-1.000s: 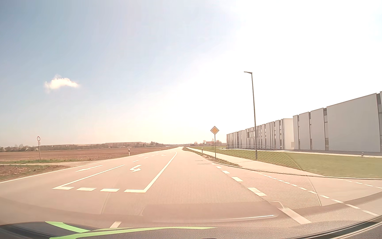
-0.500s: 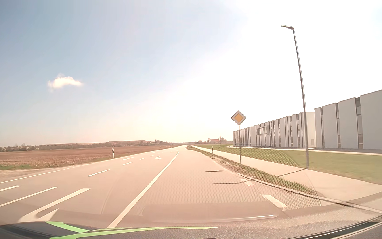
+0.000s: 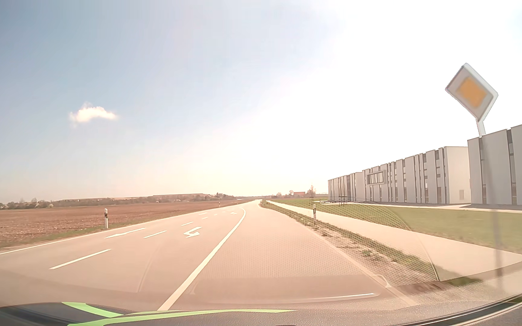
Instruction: Follow the waypoints while adhering to traffic rules and regulations
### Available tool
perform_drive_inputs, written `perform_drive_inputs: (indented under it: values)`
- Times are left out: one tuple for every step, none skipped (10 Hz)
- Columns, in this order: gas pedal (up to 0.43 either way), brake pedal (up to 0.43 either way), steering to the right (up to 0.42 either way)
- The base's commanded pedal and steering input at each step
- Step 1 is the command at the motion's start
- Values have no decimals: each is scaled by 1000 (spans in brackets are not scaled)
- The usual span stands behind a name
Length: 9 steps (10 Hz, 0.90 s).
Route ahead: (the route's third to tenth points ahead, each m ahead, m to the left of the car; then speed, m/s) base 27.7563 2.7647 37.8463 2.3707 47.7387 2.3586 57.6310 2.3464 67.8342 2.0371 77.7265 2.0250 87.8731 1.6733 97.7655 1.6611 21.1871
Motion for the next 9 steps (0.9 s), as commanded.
perform_drive_inputs:
  values:
    - [220,0,-8]
    - [220,0,-5]
    - [220,0,-3]
    - [220,0,-3]
    - [220,0,-3]
    - [220,0,-3]
    - [220,0,-3]
    - [220,0,-6]
    - [220,0,-8]
